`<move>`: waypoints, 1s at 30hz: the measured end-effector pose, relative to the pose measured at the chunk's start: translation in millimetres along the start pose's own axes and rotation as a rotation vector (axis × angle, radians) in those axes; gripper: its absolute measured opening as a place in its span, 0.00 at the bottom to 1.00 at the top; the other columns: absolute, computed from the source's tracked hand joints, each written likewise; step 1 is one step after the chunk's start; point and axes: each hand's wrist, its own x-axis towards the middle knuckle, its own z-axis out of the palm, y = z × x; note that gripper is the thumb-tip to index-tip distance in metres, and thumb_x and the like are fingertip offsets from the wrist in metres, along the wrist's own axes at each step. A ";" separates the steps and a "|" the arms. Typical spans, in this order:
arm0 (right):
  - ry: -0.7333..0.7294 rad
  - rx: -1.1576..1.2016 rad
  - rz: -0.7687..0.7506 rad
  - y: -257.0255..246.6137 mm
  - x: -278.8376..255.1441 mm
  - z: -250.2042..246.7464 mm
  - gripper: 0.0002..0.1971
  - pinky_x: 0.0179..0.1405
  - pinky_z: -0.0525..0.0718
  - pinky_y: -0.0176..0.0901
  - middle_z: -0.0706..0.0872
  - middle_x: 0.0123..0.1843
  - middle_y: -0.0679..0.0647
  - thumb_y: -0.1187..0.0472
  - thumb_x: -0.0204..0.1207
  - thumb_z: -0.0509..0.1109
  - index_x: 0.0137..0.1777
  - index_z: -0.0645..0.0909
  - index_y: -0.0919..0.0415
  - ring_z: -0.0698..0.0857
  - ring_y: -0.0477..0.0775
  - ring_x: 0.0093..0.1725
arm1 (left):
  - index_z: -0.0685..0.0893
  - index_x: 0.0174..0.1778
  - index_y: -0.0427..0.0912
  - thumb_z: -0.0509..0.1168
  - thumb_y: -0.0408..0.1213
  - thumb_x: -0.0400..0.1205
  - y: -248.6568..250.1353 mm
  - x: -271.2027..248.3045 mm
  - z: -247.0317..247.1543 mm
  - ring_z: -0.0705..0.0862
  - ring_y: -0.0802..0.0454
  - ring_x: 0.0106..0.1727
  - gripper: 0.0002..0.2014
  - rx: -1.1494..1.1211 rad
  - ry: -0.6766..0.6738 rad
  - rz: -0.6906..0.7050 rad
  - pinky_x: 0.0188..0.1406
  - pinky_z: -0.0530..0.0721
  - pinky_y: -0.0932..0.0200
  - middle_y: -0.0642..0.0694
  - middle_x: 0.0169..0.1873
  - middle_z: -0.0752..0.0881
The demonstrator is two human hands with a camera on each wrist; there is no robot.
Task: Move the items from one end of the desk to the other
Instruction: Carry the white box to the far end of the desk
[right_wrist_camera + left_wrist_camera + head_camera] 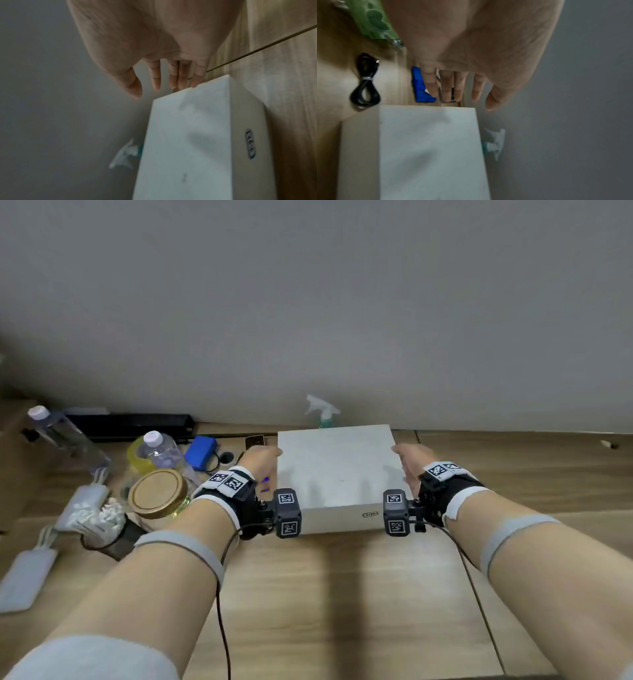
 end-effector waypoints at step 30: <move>-0.448 0.270 0.326 69.4 24.8 -26.0 0.50 0.70 0.79 0.66 0.91 0.62 0.60 0.26 0.46 0.83 0.68 0.83 0.52 0.89 0.66 0.63 | 0.87 0.65 0.47 0.71 0.67 0.71 -63.4 -9.2 31.8 0.90 0.38 0.50 0.34 -0.458 -0.139 -0.220 0.61 0.83 0.41 0.38 0.55 0.92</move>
